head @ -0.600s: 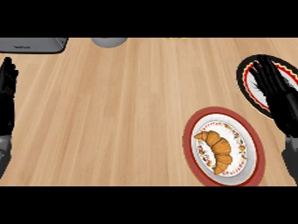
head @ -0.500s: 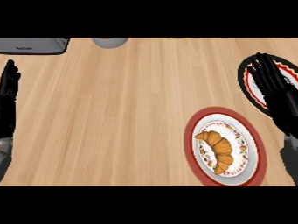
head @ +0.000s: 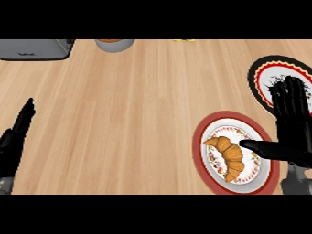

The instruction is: Pick the croissant from the plate and place it in the plate

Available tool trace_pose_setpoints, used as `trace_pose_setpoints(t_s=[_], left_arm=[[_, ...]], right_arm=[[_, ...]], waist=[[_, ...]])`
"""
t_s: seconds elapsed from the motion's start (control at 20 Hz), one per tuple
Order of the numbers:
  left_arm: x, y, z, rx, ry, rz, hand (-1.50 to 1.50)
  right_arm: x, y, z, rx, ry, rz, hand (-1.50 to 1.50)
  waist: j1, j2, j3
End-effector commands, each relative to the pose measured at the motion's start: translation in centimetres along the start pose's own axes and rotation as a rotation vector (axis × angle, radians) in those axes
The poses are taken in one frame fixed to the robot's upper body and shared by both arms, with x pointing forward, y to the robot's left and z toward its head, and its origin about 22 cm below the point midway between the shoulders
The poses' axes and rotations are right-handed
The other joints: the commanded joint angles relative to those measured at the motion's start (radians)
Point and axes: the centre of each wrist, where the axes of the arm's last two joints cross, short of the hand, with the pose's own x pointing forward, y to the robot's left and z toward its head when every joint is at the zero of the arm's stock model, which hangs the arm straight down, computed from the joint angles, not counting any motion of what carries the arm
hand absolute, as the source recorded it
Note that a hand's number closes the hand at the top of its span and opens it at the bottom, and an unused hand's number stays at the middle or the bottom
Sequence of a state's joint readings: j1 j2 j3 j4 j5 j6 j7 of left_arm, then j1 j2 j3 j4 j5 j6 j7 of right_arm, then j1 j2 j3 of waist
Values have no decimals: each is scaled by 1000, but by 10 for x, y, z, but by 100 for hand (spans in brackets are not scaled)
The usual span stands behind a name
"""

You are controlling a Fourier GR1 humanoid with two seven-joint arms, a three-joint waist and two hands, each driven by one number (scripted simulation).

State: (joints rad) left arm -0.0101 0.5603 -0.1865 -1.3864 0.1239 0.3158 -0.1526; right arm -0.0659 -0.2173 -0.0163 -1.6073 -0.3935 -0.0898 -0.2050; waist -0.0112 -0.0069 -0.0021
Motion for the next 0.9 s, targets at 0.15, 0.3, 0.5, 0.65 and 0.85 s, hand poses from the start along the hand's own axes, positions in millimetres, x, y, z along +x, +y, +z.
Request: trace_pose_setpoints(t_s=[0.15,0.3,0.5,0.65,0.85], left_arm=[[-13,6,23,-28,19,-2,0],[-9,7,27,-36,-4,5,0],[-10,0,18,-47,7,2,0],[-3,9,30,-50,12,9,0],[-5,-2,21,-43,3,6,0]], right_arm=[[-2,6,85,-200,-138,-89,-150],[34,-4,95,-61,-104,-37,-150],[46,-33,95,130,40,161,-150],[66,-48,95,204,133,354,-150],[82,-48,68,259,230,498,-150]], waist=[[0,3,2],[5,4,2],[0,6,1],[14,3,1],[15,9,0]])
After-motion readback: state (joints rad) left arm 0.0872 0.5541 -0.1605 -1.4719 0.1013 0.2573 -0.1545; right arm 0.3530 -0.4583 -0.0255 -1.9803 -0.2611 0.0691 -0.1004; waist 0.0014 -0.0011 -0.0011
